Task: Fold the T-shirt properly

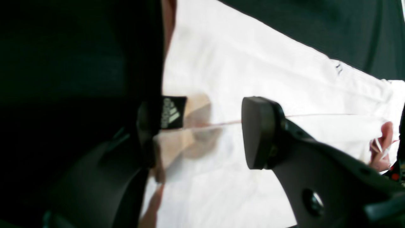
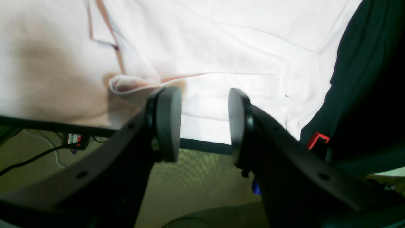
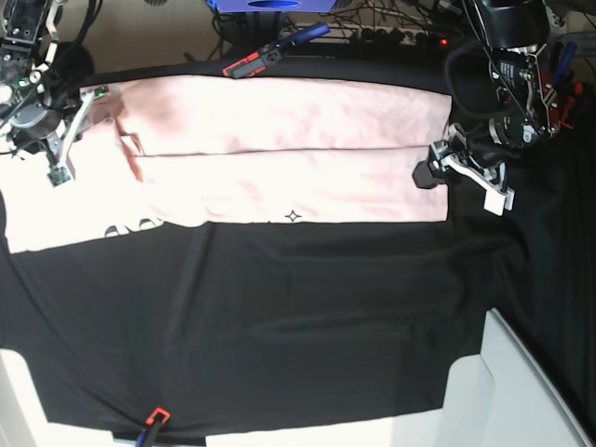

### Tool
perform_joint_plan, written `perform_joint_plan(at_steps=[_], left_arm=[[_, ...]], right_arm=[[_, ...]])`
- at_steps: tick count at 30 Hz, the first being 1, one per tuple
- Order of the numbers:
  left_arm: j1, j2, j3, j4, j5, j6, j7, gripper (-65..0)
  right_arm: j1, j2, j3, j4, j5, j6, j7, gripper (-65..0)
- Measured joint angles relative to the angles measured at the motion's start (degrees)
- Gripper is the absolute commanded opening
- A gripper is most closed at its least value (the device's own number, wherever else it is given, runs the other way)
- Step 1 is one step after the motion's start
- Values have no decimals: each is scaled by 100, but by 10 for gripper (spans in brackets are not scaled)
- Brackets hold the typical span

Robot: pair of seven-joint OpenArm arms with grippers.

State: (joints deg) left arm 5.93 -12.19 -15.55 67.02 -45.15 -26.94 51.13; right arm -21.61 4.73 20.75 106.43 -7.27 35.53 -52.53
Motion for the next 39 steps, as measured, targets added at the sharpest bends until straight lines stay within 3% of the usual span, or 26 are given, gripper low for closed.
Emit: perform_joint_plan(at_steps=[3,4,9,16,21,24,34,39], left_arm=[[-2,33,-4,4,-2,-11,7,-279],[-2,46,24,7,0,-9,-9,-316],[-31,188,334,-42,42,9,107,-650],[-17,162,295,-50,24,4,157,-650],[138,-46,247,365,142,11,361,-650],[214,-96,-201,581,127,291,452,-650],[221,-199,-949,1314,149,289,1165,-650],[302,-317,-1484,1926,210,310,1805,-650]], right_arm=[[0,-2,0,0,-2,-2,-2,-425],[0,-2,0,0,-2,0,0,-425],[2,-2,0,0,-2,0,0,-425],[0,2,0,0,-2,0,0,-425],[-2,11,0,0,0,0,0,-425],[-17,11,0,-2,0,0,0,-425],[-33,0,0,0,-17,-2,0,-425],[-46,0,0,0,0,0,2,-425]])
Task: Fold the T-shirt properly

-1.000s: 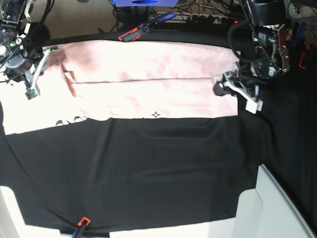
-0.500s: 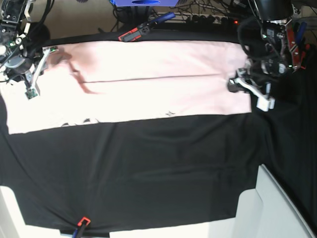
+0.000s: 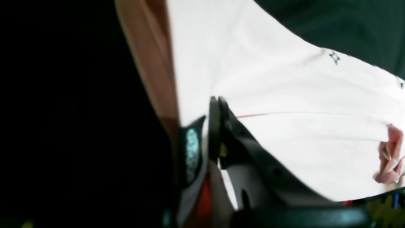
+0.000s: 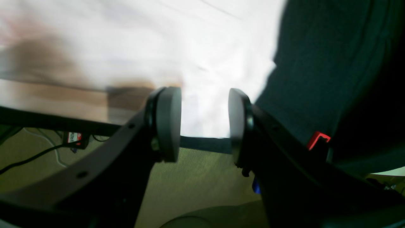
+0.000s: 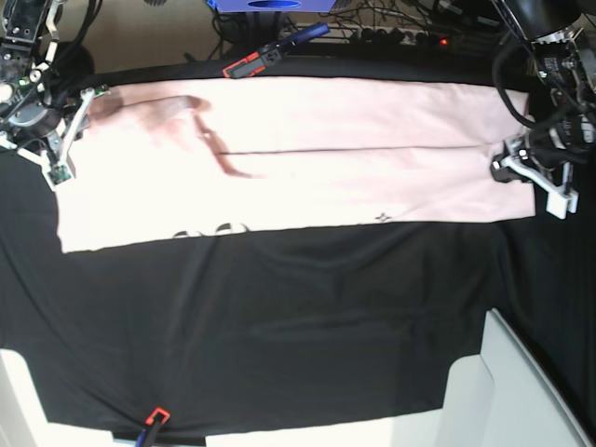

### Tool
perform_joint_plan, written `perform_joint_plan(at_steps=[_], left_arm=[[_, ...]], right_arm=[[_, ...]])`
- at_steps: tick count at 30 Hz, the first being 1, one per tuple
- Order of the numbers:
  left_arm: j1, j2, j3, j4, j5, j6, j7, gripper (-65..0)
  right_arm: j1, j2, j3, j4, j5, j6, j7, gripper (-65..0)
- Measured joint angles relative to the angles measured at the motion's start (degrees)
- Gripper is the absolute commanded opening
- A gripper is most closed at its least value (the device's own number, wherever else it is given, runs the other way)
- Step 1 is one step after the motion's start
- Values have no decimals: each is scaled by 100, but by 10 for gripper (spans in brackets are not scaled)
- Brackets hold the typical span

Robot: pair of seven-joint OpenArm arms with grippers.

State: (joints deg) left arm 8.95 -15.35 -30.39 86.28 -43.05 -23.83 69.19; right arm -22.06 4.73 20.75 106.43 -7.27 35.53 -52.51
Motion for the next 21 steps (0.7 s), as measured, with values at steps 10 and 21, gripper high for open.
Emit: perform_joint_plan(at_steps=[10,21], left_arm=[[138,693,-101,1694,-7,-13,1102,-650],[142,1620,619,1827,28,-2,1143,-650]], right_arm=[[-22,-4,0,0,0,0,-2,-425],[-96,-55,2,0,-2,-4,-4,-425]])
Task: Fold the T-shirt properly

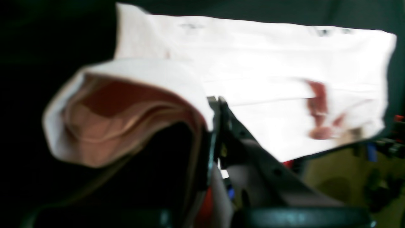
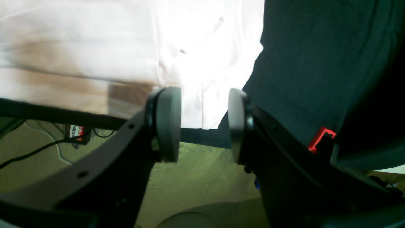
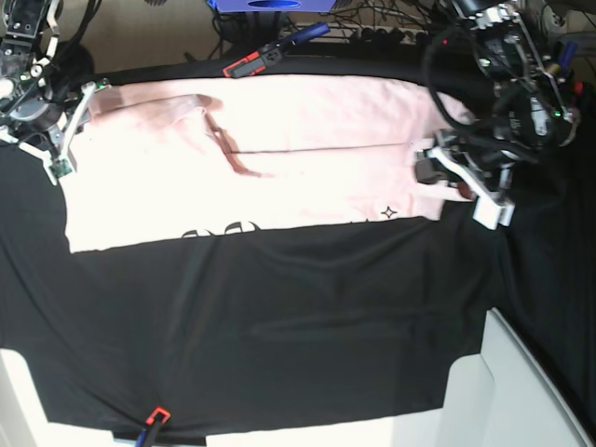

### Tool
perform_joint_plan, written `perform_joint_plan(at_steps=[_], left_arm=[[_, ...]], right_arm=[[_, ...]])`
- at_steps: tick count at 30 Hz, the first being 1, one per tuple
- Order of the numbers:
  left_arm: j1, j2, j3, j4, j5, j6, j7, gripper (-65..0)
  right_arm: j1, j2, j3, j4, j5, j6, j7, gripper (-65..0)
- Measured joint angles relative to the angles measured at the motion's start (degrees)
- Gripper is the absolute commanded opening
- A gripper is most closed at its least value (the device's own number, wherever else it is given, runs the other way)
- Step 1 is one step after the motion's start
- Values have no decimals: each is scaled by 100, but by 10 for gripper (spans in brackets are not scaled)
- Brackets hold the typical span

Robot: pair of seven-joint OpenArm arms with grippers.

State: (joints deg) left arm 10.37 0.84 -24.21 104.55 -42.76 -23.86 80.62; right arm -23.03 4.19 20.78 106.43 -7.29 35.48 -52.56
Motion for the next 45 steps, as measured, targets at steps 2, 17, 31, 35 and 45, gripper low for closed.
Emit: perform_joint_plan(at_steps=[2,17,31,35,45], left_arm=[[-22,181,20,0,9,0,13,-650],[-111,824,1375,-251,-48,732,-588,-650],[-717,741,2079,-1362,15,739,-636,-650],[-911,723,2479,-1381,4,739,-671,-650],[-1054,726,2957,-1386,-63,737,-625,-385]], right_arm=[[-2,-50,-2,0,4,4,0,-425],[0,-57,-2,0,0,4,0,-425],[15,-61,-7,0,2,4,2,-425],[15,-44,-4,0,-2,2,0,-425],[20,-26,-7,0,0,4,2,-425]])
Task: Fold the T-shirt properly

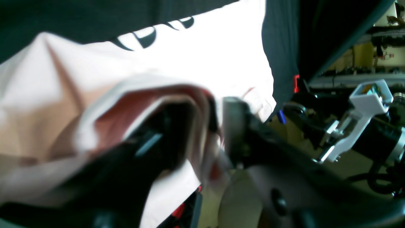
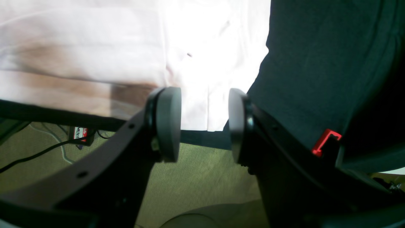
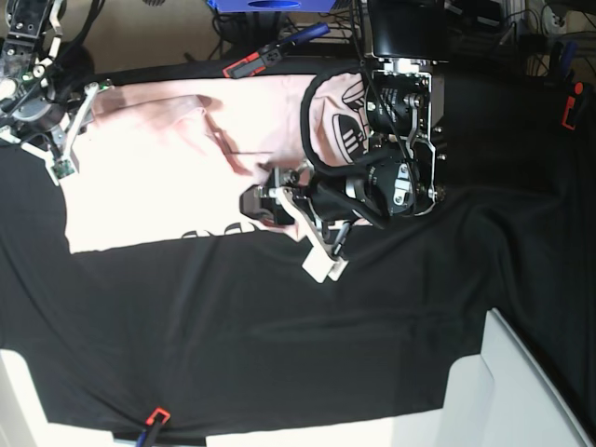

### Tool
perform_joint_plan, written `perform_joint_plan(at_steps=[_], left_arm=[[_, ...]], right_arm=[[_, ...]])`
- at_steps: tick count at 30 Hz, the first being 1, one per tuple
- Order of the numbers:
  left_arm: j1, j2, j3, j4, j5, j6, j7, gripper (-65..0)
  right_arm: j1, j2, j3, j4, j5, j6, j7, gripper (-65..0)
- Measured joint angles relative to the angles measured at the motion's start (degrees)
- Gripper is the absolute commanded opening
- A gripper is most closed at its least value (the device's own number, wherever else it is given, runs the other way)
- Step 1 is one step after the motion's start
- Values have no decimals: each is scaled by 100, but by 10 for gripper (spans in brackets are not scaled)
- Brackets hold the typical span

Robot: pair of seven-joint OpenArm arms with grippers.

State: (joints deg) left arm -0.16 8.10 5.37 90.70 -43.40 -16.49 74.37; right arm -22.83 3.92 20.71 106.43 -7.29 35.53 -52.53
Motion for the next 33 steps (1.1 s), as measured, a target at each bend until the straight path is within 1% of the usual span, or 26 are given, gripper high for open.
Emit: perform_joint_plan(at_steps=[2,5,7,9,10,12,13,14,15,16,17,19,21,22,24,25,26,28,31,33], left_arm=[[-17,-28,92,-2,35,0,17,-381],[-216,-68,551,-2,61,-39,4,-383],[-304,-22,758,-2,-15,-328,7,-385],[-315,31,817,4,-20,-645,13,-386],[-306,33,809,22,-22,-734,22,-386],[-297,13,603,79,-162,-754,20,-390],[-299,0,363,120,-271,-754,15,-408],[-304,-31,33,203,-280,-756,-2,-452],[-321,-92,-326,254,-299,-750,-39,-524],[-332,-199,-664,267,-299,-723,-50,-605],[-339,-339,-1025,258,-289,-748,-37,-650],[-302,-706,-1786,232,-234,-719,-22,-650],[-210,-1099,-2415,225,-195,-688,20,-650],[-122,-1329,-2680,238,-175,-564,-24,-650],[68,-1694,-3058,245,-109,-155,-50,-650],[164,-1871,-3191,247,79,-22,-24,-650],[267,-2028,-3340,249,297,0,-39,-650],[439,-2258,-3530,262,525,0,-46,-650],[737,-2503,-3600,271,907,-22,-68,-650],[988,-2608,-3585,275,1443,-22,-302,-650]], right_arm=[[37,-2,2,-2,-2,0,-4,-425],[79,-9,0,-2,2,0,11,-425],[92,-17,0,-2,2,0,-2,-425],[109,-15,2,-2,-2,0,-2,-425],[116,-15,0,-2,2,0,2,-425],[136,-15,-2,-2,2,0,2,-425],[138,-11,-24,-2,-2,0,0,-425],[140,-7,-39,-2,4,0,2,-425],[142,2,-52,-2,4,4,2,-425],[142,4,-63,-2,0,0,2,-425],[142,37,-155,-2,-39,-9,-11,-425],[140,323,-595,0,-26,4,-52,-425],[160,531,-1064,20,-22,0,-11,-425],[164,599,-1272,74,-4,-2,9,-425],[127,756,-1657,267,-7,-2,-59,-425],[125,826,-1843,402,-37,-4,-103,-425],[151,892,-2013,494,-4,9,-83,-425],[256,1067,-2354,616,15,0,-70,-425],[522,1270,-2892,632,-24,-2,-286,-427],[675,1333,-3213,634,-22,-2,-369,-427]])
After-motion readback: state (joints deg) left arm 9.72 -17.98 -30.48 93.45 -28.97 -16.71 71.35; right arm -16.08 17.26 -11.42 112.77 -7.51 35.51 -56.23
